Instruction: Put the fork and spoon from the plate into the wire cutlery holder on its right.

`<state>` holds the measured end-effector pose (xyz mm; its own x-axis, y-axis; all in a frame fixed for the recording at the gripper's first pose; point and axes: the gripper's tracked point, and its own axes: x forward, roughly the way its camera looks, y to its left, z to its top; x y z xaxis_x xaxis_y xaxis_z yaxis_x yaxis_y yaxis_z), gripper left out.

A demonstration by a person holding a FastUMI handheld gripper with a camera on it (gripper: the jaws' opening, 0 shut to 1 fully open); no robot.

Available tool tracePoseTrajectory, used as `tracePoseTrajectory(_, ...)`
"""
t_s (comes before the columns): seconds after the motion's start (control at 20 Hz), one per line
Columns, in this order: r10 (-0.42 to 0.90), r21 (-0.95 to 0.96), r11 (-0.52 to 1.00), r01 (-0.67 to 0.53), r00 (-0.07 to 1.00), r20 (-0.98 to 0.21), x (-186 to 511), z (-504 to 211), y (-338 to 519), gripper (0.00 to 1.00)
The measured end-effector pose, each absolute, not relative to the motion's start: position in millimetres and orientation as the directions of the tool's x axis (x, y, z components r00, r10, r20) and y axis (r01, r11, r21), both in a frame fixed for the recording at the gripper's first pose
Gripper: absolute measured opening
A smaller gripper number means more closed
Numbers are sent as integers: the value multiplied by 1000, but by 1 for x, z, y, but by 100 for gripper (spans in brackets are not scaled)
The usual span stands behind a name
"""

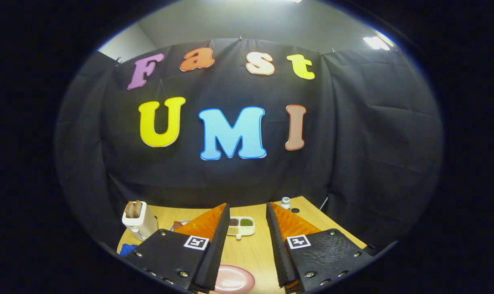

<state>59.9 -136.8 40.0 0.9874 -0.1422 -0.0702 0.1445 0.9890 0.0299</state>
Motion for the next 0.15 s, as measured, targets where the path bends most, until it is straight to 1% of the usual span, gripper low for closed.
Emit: tracePoseTrajectory(0.15,-78,52,995,80,996,-33,50,55,-107,55)
